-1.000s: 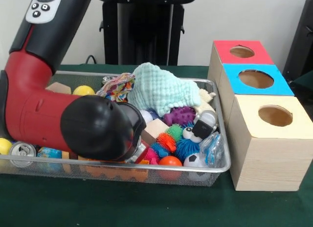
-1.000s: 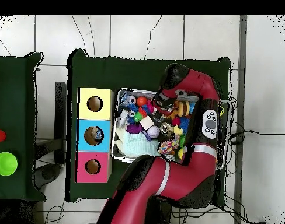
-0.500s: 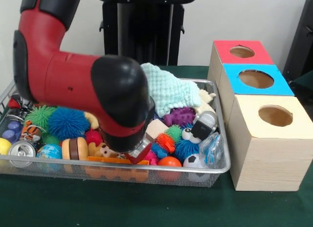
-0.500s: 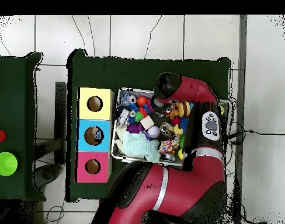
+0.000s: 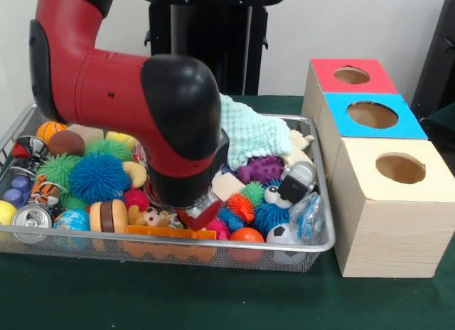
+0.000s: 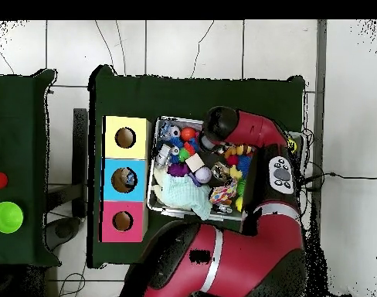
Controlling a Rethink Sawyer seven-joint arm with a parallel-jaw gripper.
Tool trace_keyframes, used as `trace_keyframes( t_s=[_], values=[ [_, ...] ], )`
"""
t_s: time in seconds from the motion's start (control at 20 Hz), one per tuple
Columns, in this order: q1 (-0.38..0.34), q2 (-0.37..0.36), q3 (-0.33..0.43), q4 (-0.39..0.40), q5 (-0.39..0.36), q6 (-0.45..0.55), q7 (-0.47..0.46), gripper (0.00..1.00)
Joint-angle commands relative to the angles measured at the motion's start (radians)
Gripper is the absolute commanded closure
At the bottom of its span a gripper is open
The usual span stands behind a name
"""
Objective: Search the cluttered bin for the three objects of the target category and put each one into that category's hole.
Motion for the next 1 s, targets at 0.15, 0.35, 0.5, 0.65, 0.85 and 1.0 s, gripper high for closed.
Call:
trace_keyframes(
  t_s=[0.15,0.35,0.5,0.65,0.85,1.0],
  values=[
    [0.040,-0.275,-0.016,0.254,0.128,-0.087,0.285,1.00],
    [0.069,-0.363,-0.041,0.299,0.175,0.002,0.272,1.00],
    [0.090,-0.410,-0.066,0.326,0.213,0.057,0.285,1.00],
    [0.119,-0.438,-0.088,0.364,0.243,0.044,0.301,1.00],
    [0.161,-0.449,-0.111,0.394,0.298,0.015,0.336,1.00],
    [0.196,-0.432,-0.113,0.411,0.348,-0.041,0.373,1.00]
  ],
)
